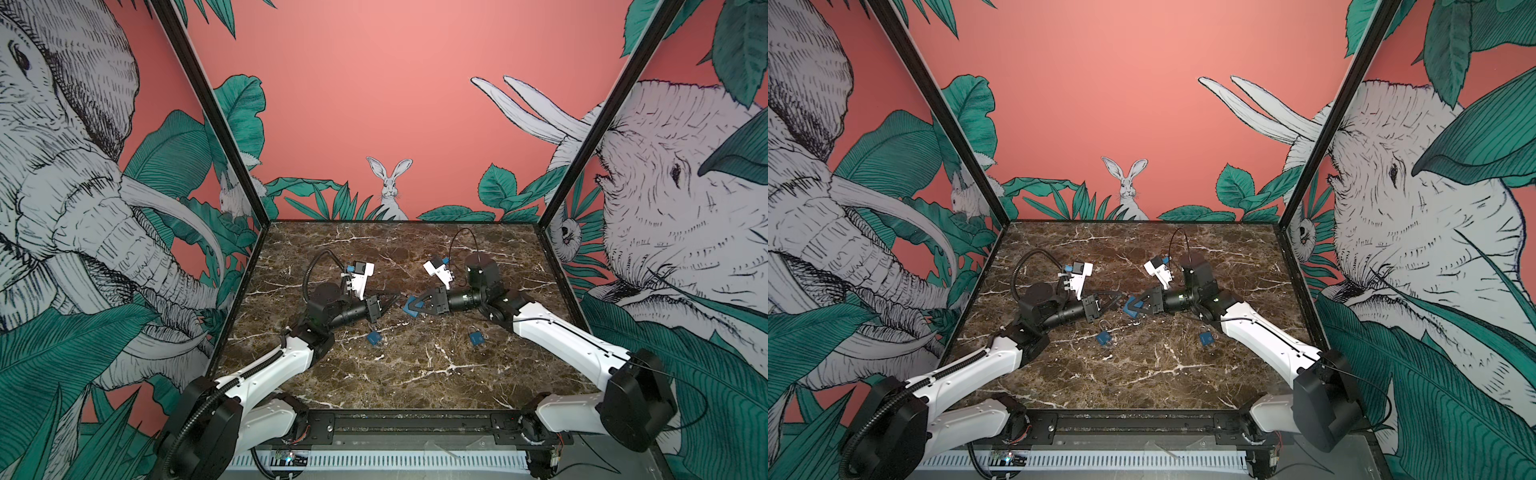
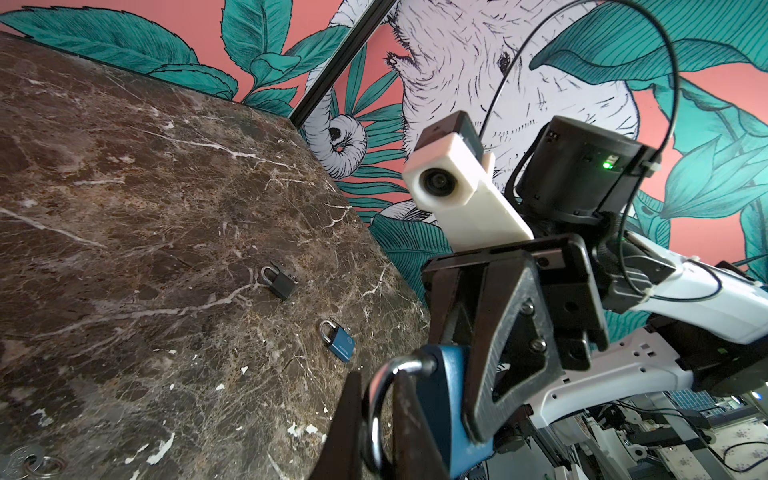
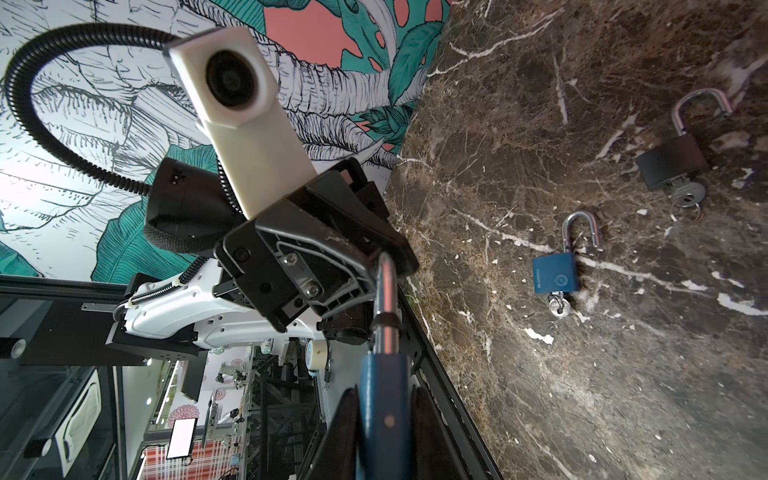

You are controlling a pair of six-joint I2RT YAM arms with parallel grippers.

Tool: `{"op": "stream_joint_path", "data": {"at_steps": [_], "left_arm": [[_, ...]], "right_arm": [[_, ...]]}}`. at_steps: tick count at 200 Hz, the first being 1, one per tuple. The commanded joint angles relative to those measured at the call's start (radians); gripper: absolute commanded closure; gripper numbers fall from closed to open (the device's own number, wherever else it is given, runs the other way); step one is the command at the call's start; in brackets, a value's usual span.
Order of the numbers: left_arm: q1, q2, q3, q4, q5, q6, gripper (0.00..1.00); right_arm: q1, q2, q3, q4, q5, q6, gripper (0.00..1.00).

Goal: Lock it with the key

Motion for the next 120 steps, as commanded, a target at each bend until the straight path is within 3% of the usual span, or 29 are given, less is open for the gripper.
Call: {"op": "stream_joint_path", "data": {"at_steps": [1,39,120], "left_arm": [[-0.108,0.048,-0.016,-0.106,0.117,-0.029,1.00],[-0.171,0.037,-0.015,-0.109,0.106,-0.043,1.00],[-0.205,0.004,-0.030,-0.089,0.111,-0.079,1.00]], "right_arm": [[0.051,-0.021,0.106,0.297,-0.058,-0.076,1.00],[0.051,-0.025,0.109,0.285,-0.056,-0.092,1.00],[0.051,-0.007,0.127,0.241,-0.047,-0.140,1.00]]}}
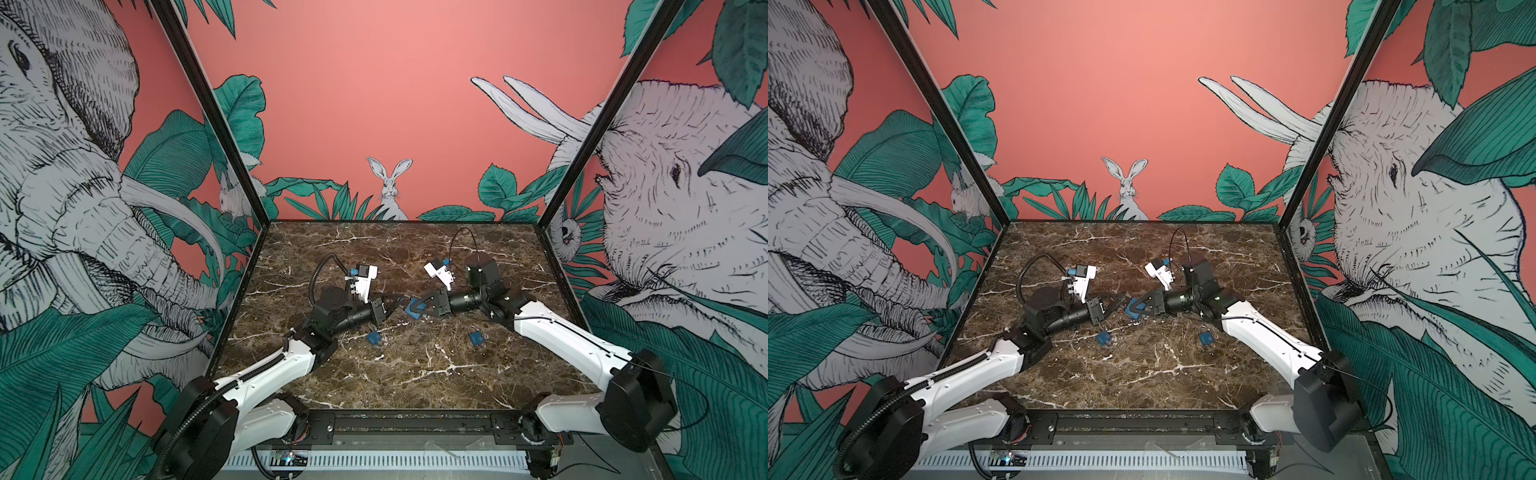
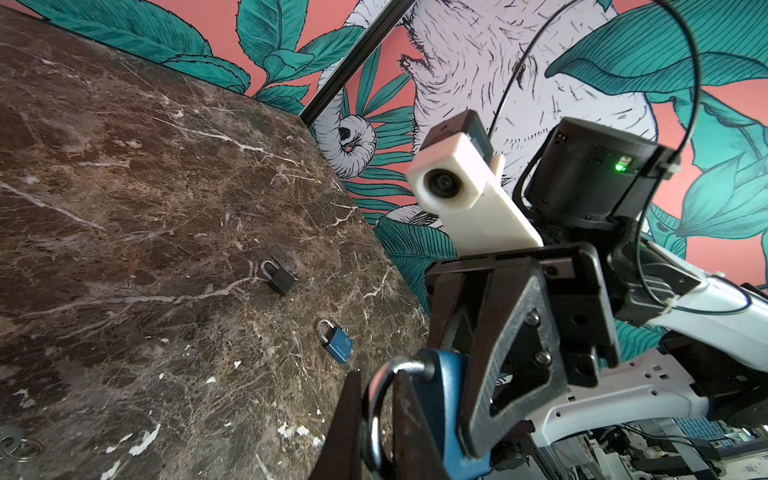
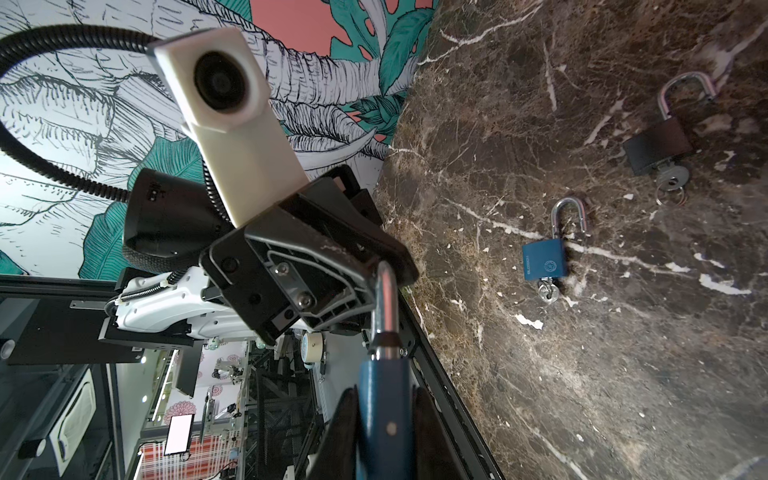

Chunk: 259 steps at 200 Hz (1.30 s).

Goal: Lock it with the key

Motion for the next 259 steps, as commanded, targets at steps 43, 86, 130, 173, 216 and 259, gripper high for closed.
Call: {"op": "stream_joint_path", "data": {"at_steps": [43,86,130,173,216,259], "left_arm": [[-0.183,0.022,-0.012,-0.071,0.228,-0.054,1.00],[-0.194,-0.020,-0.027,-0.080,0.167,-0.043,1.00],[-0.088,-0.101,0.021,-0.188,0.135,0.010,1.00],[0.102,-0.091,0.114,-0.188,0.263,-0.030,1.00],[0.142,-0.029,0.208,-0.211,0.344,-0.035,0.85],[0.191,0.001,0.173,-0.067,0.387,-0.144,0.84]], "right_arm": [[0.057,0.009,0.115,0.317,-0.040,-0.098,1.00],[0.055,0.013,0.118,0.302,-0.037,-0.107,1.00],[0.056,-0.004,0.091,0.258,-0.034,-0.134,1.00],[0.056,0.012,0.060,0.257,-0.037,-0.138,1.00],[0.056,0.020,0.048,0.249,-0.033,-0.147,1.00],[0.055,0.028,0.049,0.226,-0.024,-0.171,1.00]]}}
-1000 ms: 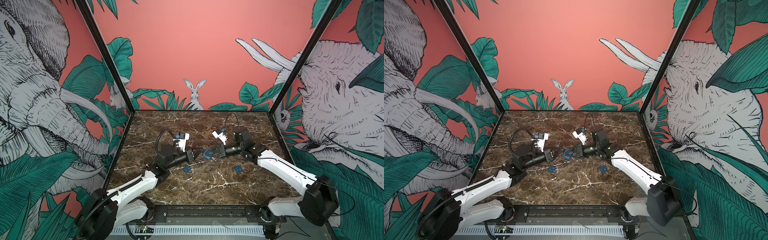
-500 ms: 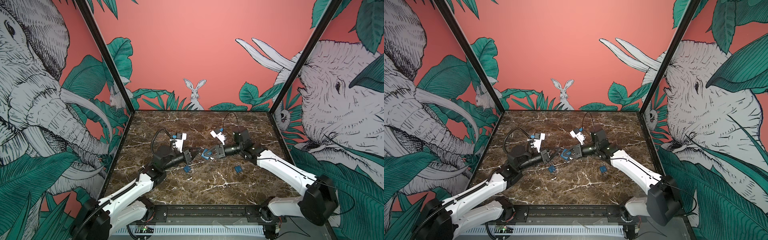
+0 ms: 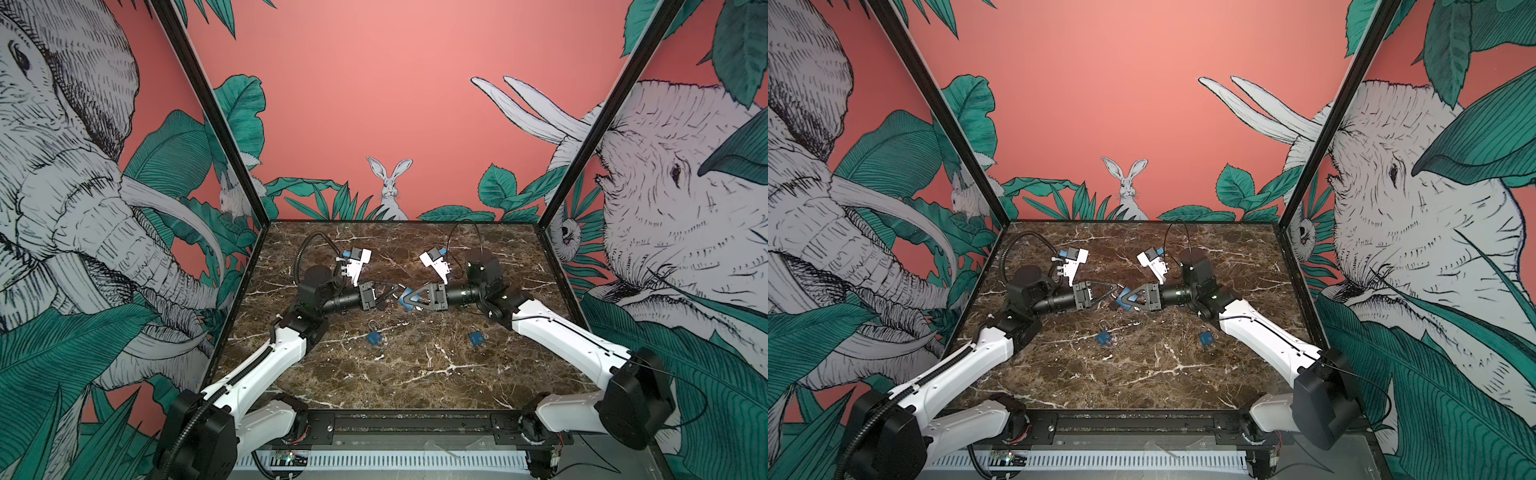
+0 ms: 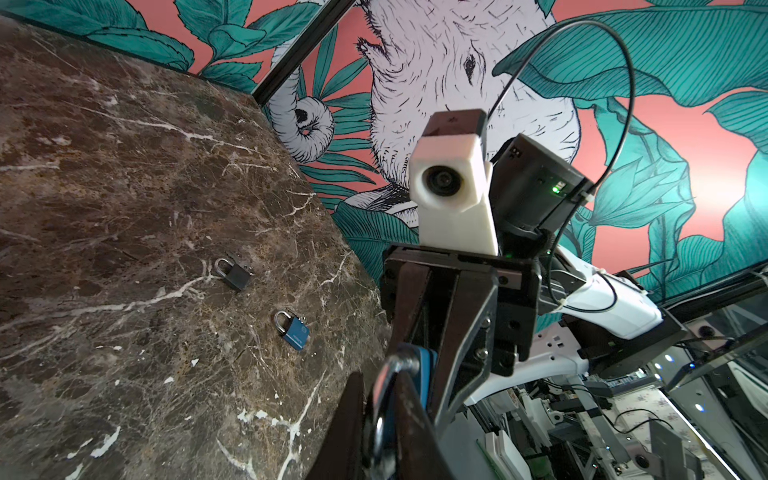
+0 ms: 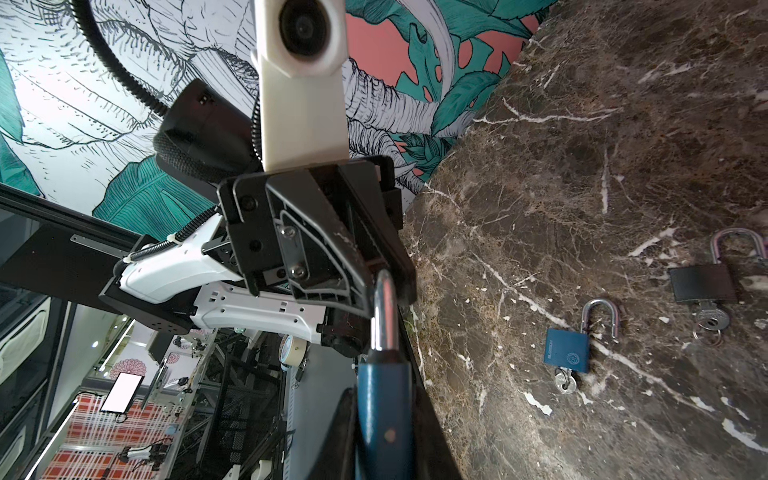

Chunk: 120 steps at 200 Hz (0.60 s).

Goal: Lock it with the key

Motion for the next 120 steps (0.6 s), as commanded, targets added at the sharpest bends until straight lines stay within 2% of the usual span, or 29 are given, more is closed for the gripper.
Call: {"op": "stream_joint_path", "data": {"at_steps": [1,14,36,77,120], "left_arm": [[0.009,0.009,-0.001,0.105,0.059,-0.097,0.84],[0.018,0.005,-0.004,0.106,0.065,-0.101,0.78],[0.018,0.001,0.000,0.097,0.071,-0.097,0.75],[0.022,-0.005,-0.008,0.074,0.097,-0.097,0.77],[0.027,-0.042,-0.021,-0.035,0.121,-0.046,0.77]], "right_arm": [[0.033,0.011,0.025,0.060,-0.006,-0.062,1.00],[0.033,0.015,0.028,0.053,-0.007,-0.068,1.00],[0.033,0.018,0.034,0.051,-0.006,-0.071,1.00],[0.030,0.017,0.036,0.051,-0.005,-0.074,1.00],[0.020,0.015,0.045,0.051,-0.005,-0.075,1.00]]}}
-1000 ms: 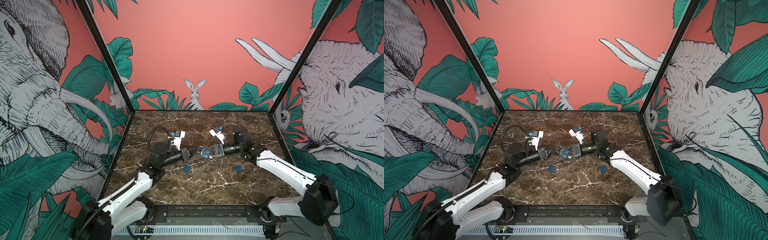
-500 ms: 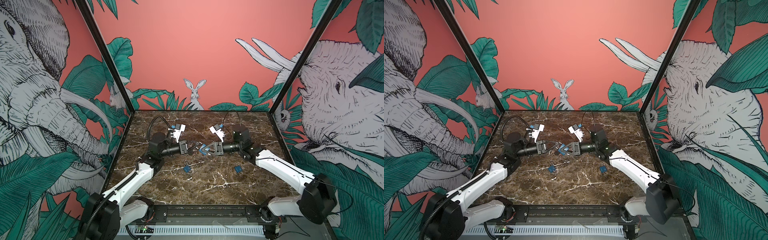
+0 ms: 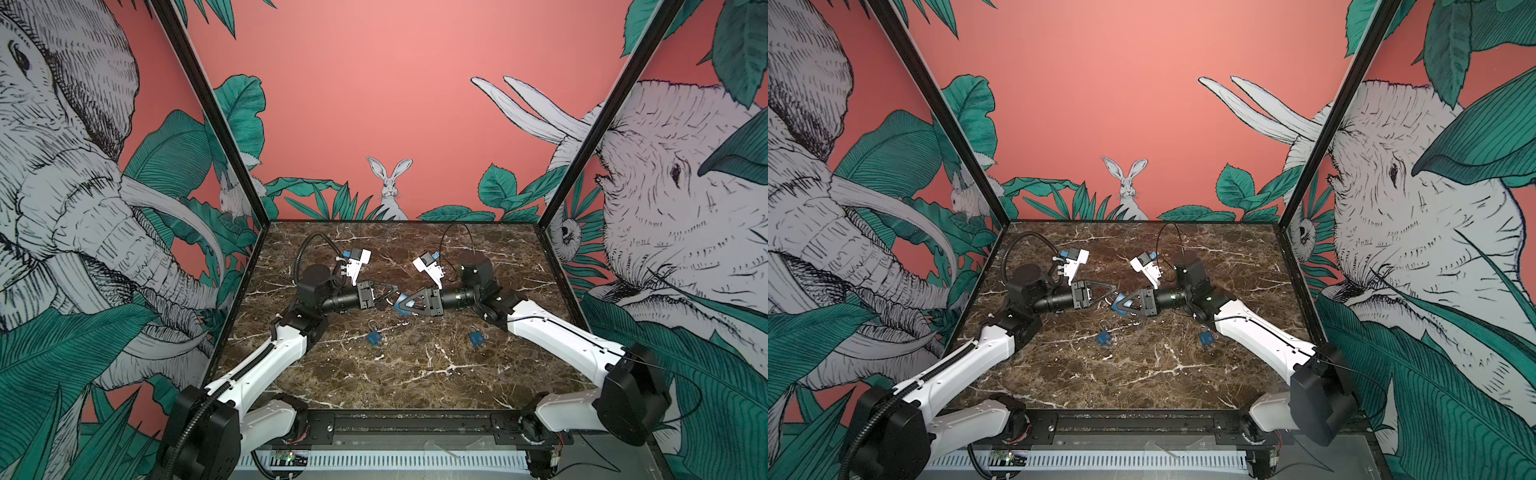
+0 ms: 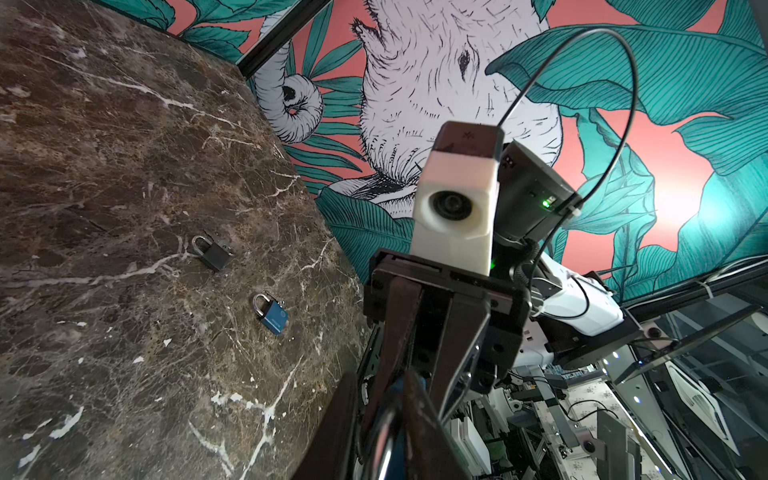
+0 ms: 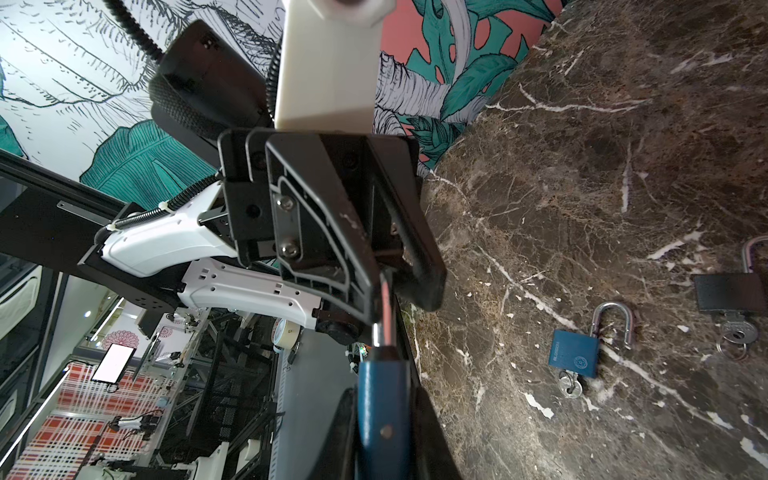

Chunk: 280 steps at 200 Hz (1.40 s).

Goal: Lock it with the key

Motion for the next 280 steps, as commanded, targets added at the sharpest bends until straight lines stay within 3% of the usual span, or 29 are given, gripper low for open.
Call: {"op": "stream_joint_path", "data": {"at_steps": [1,75,153,280], "left_arm": [[0.005,-0.049,-0.013,-0.046,0.049,0.029,0.77],[0.026,-0.070,-0.016,-0.074,0.073,0.045,0.85],[0.026,-0.071,-0.003,-0.172,0.117,0.106,0.80],[0.027,-0.054,0.004,-0.220,0.142,0.146,0.84]], "right_arm": [[-0.009,-0.003,0.045,0.052,-0.004,-0.017,1.00],[-0.012,0.004,0.044,0.086,-0.015,0.013,1.00],[-0.014,0.014,0.054,0.091,-0.011,0.016,1.00],[-0.014,0.020,0.055,0.120,-0.015,0.040,1.00]]}}
